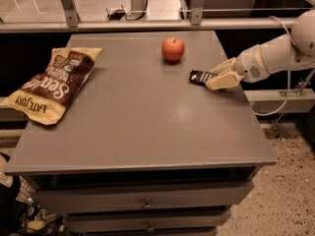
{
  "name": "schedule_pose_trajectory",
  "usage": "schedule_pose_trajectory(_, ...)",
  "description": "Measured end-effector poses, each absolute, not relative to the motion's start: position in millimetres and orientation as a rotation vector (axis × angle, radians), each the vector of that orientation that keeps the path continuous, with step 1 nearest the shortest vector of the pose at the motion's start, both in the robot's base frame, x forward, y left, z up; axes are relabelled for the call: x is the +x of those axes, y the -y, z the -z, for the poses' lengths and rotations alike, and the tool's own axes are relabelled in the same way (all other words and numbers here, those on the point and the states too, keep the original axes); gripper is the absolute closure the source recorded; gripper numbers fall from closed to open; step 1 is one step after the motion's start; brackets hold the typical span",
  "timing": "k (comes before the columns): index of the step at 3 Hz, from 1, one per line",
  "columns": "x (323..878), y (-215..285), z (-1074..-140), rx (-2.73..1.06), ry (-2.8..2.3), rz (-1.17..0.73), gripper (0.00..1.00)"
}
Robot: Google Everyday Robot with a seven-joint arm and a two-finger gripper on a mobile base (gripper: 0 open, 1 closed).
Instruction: Move rxbar chocolate near brown chip bag
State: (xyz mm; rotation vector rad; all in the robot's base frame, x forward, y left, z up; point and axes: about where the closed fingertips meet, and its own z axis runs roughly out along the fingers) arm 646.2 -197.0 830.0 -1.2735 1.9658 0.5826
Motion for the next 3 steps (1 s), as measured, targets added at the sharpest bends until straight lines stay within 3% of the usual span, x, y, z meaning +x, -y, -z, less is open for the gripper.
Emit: schedule_pose_trajectory(3, 618, 168, -877, -1.384, -1.902, -0.559, 1.00)
